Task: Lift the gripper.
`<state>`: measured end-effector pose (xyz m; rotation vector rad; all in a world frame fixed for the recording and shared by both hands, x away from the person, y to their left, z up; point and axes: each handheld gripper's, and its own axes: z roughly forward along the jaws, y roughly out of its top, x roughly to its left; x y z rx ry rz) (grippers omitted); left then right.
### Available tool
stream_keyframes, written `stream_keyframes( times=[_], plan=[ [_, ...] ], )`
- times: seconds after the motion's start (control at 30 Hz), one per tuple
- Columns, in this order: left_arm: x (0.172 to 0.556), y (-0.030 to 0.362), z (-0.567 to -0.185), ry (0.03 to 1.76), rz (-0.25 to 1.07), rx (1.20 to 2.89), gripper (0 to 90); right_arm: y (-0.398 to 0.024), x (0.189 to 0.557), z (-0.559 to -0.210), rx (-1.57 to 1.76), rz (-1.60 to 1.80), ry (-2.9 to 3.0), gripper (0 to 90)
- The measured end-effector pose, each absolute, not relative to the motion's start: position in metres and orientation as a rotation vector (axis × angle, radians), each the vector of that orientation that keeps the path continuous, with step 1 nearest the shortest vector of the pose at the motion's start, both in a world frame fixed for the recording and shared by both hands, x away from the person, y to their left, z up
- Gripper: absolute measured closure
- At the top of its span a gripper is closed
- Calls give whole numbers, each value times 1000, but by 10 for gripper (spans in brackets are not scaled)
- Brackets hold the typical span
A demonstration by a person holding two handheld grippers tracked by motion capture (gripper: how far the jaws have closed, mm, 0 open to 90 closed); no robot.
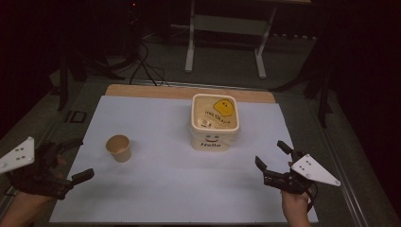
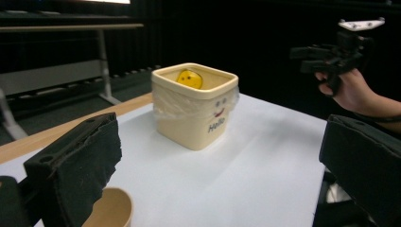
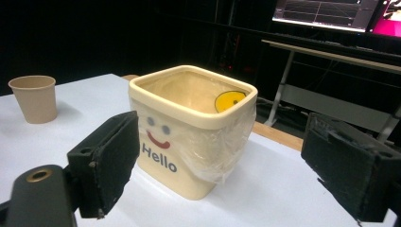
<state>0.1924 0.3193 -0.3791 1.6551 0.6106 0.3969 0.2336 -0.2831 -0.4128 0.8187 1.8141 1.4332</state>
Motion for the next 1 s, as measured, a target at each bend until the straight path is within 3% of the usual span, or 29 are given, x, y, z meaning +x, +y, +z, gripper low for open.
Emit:
stream_keyframes(
  times=[0.47,1.0],
  plan=[
    [222,315,-344,563,381,1801,14,-282,235,-413,819,1439,1837,123],
    [253,300,-338,546,360,1993,20,-280,236,-415,822,1436,1854,123]
  ],
)
